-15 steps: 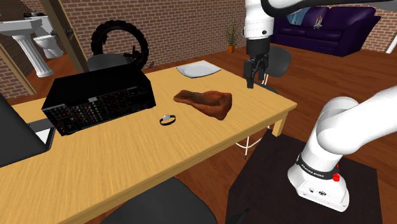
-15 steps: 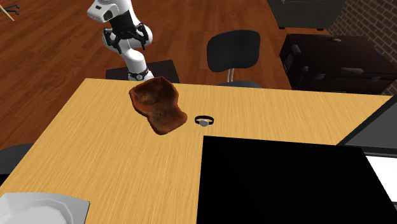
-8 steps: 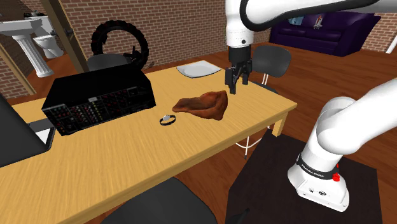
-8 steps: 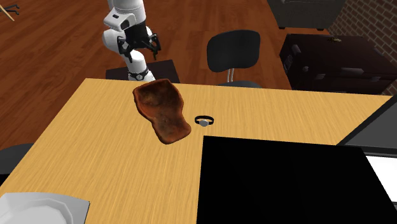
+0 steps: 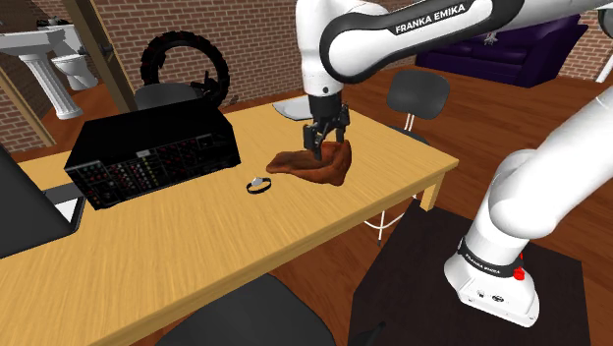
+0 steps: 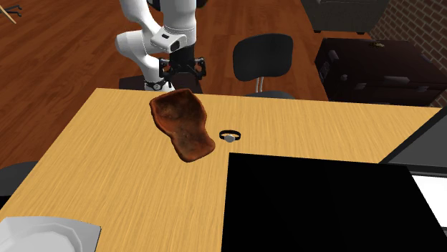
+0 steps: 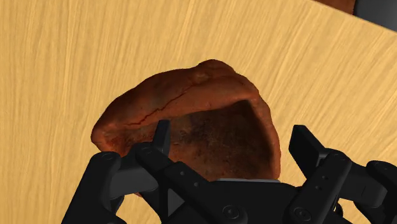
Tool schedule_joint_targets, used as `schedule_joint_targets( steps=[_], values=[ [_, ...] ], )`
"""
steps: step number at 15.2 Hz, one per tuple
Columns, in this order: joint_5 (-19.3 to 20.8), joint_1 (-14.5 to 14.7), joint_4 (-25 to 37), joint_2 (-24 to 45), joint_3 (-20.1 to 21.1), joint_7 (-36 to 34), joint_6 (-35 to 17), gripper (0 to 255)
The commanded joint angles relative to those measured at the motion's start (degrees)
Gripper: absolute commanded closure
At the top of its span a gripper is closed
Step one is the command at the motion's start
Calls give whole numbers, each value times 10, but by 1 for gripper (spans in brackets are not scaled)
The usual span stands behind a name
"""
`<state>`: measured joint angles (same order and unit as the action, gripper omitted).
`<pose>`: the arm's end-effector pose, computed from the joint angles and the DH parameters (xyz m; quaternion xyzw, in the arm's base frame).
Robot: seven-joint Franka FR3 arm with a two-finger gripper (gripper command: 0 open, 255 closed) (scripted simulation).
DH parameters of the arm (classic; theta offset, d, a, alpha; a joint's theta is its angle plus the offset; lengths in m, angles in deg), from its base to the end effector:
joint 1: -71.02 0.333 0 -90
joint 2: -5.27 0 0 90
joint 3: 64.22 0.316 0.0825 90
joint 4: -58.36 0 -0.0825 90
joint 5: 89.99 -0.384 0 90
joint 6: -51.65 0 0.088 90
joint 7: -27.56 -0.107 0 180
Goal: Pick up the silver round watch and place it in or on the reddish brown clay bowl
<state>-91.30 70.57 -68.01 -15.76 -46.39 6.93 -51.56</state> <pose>0.4188 0.1454 0.5169 0.9978 -0.0424 -0.0112 0.0501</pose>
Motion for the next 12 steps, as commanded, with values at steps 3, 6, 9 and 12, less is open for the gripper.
schedule_joint_targets(
  steps=[3, 6, 9, 12],
  values=[
    [45, -3, 51, 83, 41, -63, -37, 0],
    [91, -2, 101, 152, 66, -114, -51, 0],
    [146, 6, 159, 225, 84, -166, -55, 0],
    [205, 24, 227, 301, 92, -213, -46, 0]
  ],
)
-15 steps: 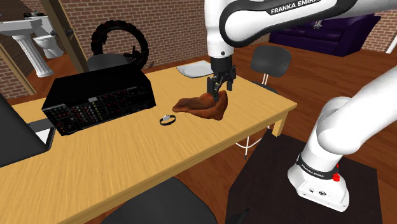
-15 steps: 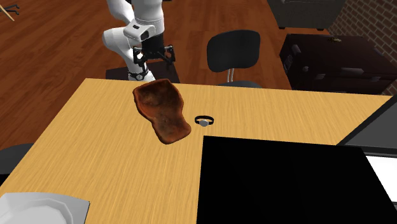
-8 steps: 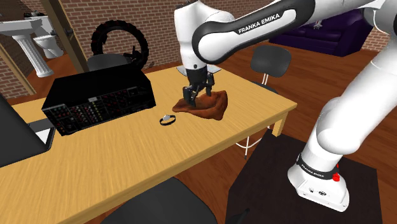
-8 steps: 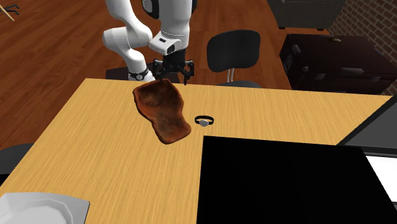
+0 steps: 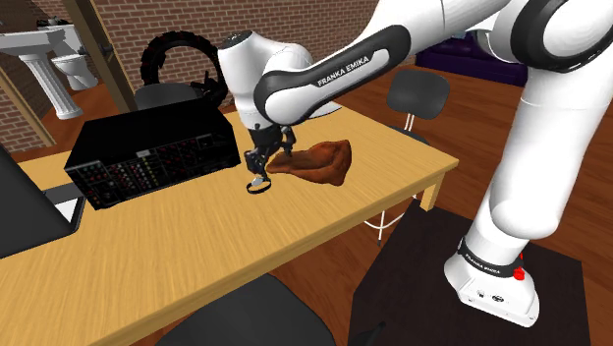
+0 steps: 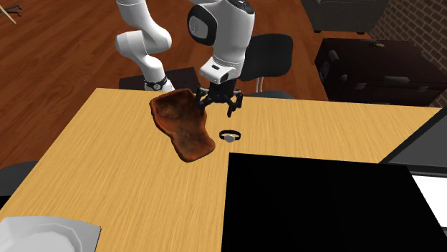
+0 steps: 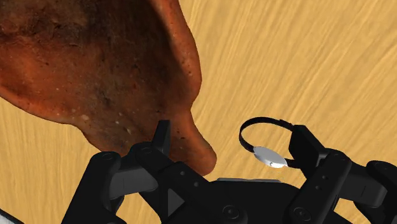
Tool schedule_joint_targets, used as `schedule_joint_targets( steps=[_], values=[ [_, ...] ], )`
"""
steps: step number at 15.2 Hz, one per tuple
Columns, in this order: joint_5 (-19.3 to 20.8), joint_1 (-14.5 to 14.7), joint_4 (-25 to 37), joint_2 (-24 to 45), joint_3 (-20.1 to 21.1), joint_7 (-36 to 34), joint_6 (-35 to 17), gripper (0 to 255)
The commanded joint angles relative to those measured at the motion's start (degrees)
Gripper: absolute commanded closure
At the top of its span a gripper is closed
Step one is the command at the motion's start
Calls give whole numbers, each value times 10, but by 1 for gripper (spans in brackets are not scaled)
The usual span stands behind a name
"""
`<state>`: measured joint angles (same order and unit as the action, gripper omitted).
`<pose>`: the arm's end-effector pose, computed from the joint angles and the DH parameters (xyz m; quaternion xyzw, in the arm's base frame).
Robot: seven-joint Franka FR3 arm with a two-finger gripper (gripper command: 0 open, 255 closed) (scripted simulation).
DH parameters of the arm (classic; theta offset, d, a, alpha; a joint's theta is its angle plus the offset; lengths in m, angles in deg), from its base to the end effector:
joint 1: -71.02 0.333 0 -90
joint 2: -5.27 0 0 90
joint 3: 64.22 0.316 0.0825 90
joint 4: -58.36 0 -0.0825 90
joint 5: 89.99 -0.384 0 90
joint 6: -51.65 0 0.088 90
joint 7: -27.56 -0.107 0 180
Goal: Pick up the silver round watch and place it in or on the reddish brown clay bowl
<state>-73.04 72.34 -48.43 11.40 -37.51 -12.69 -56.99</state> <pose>0.5265 0.2476 0.4599 0.9915 -0.0547 0.0391 0.1115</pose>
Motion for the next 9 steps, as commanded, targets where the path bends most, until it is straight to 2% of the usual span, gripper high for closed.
schedule_joint_targets(
  steps=[1, 2, 9],
  values=[
    [42, 15, 56, 55, 3, -31, 13, 0],
    [59, 24, 81, 80, 2, -43, 19, 0],
    [70, 19, 44, 91, -6, -51, -29, 0]
  ],
)
